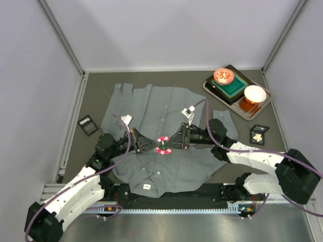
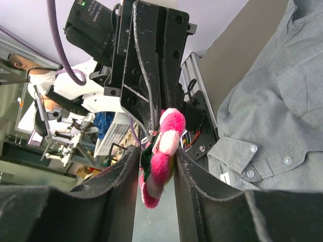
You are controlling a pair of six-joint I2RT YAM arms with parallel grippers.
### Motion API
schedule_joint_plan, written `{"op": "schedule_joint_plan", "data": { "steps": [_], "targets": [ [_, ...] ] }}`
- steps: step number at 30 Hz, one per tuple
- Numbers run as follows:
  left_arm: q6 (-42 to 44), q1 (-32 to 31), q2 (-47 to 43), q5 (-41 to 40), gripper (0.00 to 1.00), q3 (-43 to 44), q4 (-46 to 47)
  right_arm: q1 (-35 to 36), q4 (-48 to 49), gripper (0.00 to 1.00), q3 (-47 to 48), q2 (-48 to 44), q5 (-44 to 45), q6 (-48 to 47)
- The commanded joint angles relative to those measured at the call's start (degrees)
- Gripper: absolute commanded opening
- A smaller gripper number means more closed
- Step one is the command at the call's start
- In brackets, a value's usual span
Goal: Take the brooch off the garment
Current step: Close the brooch.
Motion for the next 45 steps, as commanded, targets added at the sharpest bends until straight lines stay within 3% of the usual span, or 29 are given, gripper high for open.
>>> {"op": "schedule_joint_plan", "data": {
  "steps": [1,10,23,45],
  "targets": [
    [0.1,0.0,-0.1,1.0,0.0,-0.1,4.1,-0.3,6.0,0.3,1.1,1.9,-2.1,0.8],
    [0.4,0.1,0.4,1.2,0.0,0.7,3.8,-0.2,5.5,0.25,1.5,3.1,-3.3,0.6],
    [0.0,0.0,1.0,1.6,0.0,0.1,4.9,-0.3,5.6,0.33,2.0,4.2,-5.0,0.6],
    [0.7,0.0,0.5,1.6,0.0,1.3,3.4,-0.3,6.4,0.2,1.5,5.1,-4.3,2.4]
  ]
}}
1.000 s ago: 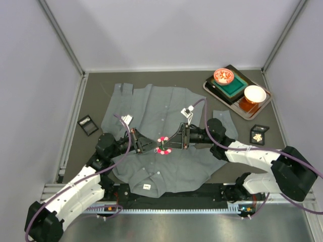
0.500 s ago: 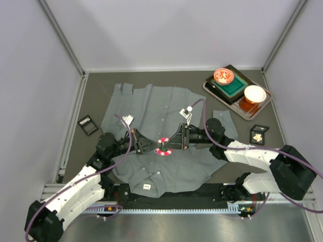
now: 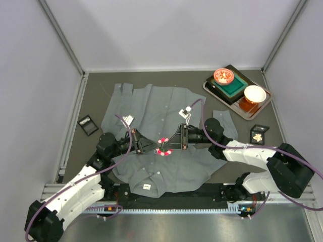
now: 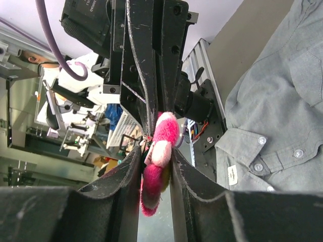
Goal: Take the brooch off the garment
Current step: Close the brooch.
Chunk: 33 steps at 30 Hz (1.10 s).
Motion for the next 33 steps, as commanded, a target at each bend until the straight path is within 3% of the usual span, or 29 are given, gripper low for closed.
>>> {"op": "schedule_joint_plan", "data": {
  "steps": [1,11,33],
  "targets": [
    [-0.4,-0.1,-0.7,0.1,0.0,1.4,3.9,0.4,0.6,0.2,1.2,-0.6,0.9,-1.9],
    [0.1,-0.2,-1.6,-0.3,0.0,2.4,2.0,0.4,-2.6,0.16,0.9,-3.5,3.4,-3.4],
    [-1.7,-0.2,-2.0,-2.2,0.0,6.0,-2.7,3.1,-7.6,0.22,-0.8,-8.9,12.9,-6.5]
  ]
}}
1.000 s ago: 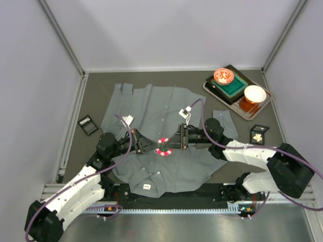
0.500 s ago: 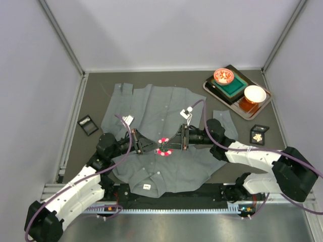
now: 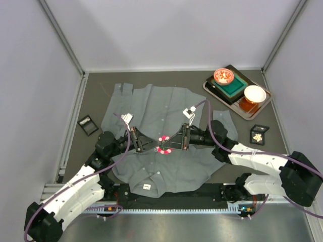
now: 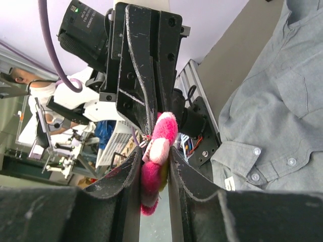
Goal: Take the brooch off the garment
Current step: Close the brooch.
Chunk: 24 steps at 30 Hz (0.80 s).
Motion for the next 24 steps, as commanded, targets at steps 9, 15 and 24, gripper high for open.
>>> {"op": "schedule_joint_plan", "data": {
  "steps": [9,15,24],
  "targets": [
    [-2.3,0.2,-1.4,-1.4,0.0,3.9,-3.4,1.9,-3.6,0.27,-0.9,-4.1,8.0,-5.8],
    [-2.7,0.2,-2.3,-2.0,0.0,4.2,-3.9,2.0,-5.3,0.27,-2.1,-6.5,11.9,-5.6],
    [-2.3,0.2,-2.6,-2.0,0.0,4.7,-4.3,2.2,-7.0,0.23,-1.9,-6.1,12.4,-5.8]
  ]
}}
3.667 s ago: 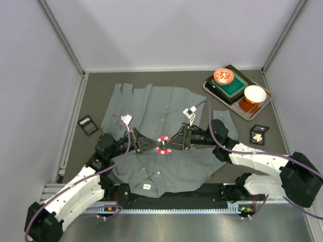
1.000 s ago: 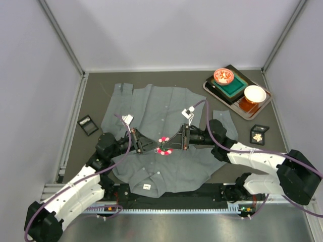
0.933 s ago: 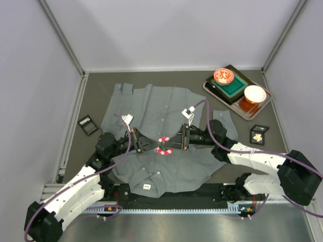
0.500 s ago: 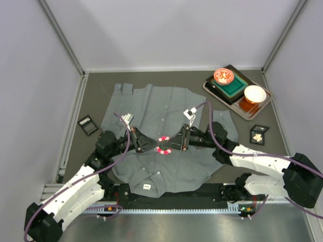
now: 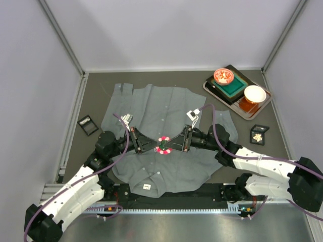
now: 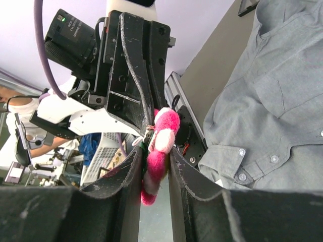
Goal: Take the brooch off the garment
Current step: Close the brooch.
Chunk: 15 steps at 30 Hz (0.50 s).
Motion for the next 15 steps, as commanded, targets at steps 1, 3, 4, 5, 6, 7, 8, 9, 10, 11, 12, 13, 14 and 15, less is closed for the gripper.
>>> {"op": "schedule_joint_plan", "data": {
  "steps": [1,3,4,5,6,7,8,9,10,11,12,13,14,15],
  "targets": [
    [-0.6,0.2,-1.1,0.0,0.0,3.2,1.9,-0.3,-1.2,0.24,0.0,0.0,2.3,-2.8],
    [-0.6,0.2,-1.0,0.2,0.0,3.2,2.1,-0.3,-0.4,0.25,-0.1,0.0,2.1,-2.5],
    [-0.6,0.2,-1.2,0.1,0.0,3.2,1.8,-0.3,-0.3,0.25,-0.1,-0.1,2.1,-2.5],
    [-0.5,0.3,-1.4,0.0,0.0,3.2,1.7,-0.3,-0.6,0.25,-0.1,-0.3,2.2,-2.4],
    [-0.4,0.2,-1.4,0.0,0.0,3.2,1.6,-0.3,-0.6,0.25,-0.1,-0.4,2.2,-2.6],
    [-0.3,0.2,-1.5,-0.1,0.0,3.2,1.2,-0.3,-0.7,0.31,0.0,-0.9,2.2,-2.6],
    [-0.2,0.2,-1.6,-0.2,0.0,3.2,1.0,-0.3,-0.7,0.34,0.0,-1.3,2.1,-2.8],
    [-0.1,0.2,-1.7,-0.2,0.0,3.1,0.9,-0.3,-1.1,0.37,-0.1,-1.6,2.2,-3.2],
    [0.1,0.2,-1.6,-0.4,0.0,3.1,0.8,-0.3,-1.2,0.4,0.0,-2.7,2.3,-3.2],
    [0.5,0.3,-1.6,-0.4,0.0,3.2,0.2,-0.3,-1.5,0.42,0.1,-3.3,2.3,-3.3],
    [1.1,0.2,-1.6,-0.6,0.0,3.3,-0.5,-0.3,-2.9,0.45,0.3,-4.0,2.4,-3.9],
    [1.6,0.2,-1.5,-0.7,0.0,3.6,-1.3,-0.3,-3.8,0.47,0.9,-4.6,2.4,-4.0],
    [2.8,0.2,-1.5,-0.9,0.0,4.1,-3.2,-0.3,-5.0,0.48,1.3,-5.6,2.7,-4.3],
    [3.2,0.3,-1.5,-0.9,0.0,4.2,-3.4,-0.3,-5.8,0.49,1.5,-6.2,2.9,-4.8]
  ]
}}
